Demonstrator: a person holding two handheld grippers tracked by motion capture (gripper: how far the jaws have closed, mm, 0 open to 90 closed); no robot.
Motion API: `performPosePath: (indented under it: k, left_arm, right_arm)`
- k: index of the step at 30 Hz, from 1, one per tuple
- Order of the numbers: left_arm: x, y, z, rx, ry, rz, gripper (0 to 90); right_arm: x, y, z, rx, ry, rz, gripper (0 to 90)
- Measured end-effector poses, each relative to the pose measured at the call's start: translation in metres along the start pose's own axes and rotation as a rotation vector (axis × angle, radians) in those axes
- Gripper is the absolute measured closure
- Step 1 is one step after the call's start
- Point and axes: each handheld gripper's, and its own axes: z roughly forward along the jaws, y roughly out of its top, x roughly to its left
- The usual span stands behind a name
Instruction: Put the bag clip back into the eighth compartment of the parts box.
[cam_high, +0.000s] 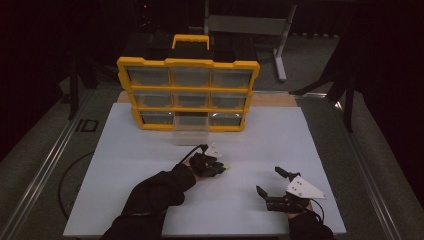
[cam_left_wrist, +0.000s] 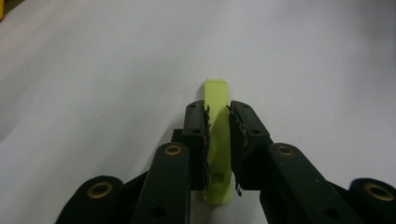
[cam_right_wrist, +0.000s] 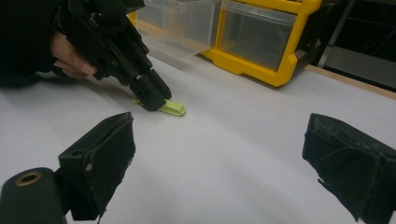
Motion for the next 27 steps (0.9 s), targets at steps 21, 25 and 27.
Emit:
performPosePath:
  k: [21,25,27]
  left_arm:
    - [0.0,0.005,-0.014,0.03,-0.038,0.038,78.3]
    - [-0.001,0.007,-0.023,0.033,-0.043,0.051,78.3]
    - [-0.001,0.009,-0.027,0.033,-0.045,0.063,78.3]
  right_arm:
    - [0.0,0.0,0.0,0.0,-0.001,0.003,9.1]
    - [0.0,0.0,0.0,0.001,-0.003,0.003,9.1]
    - [0.0,0.0,0.001,0.003,-0.003,0.004,9.1]
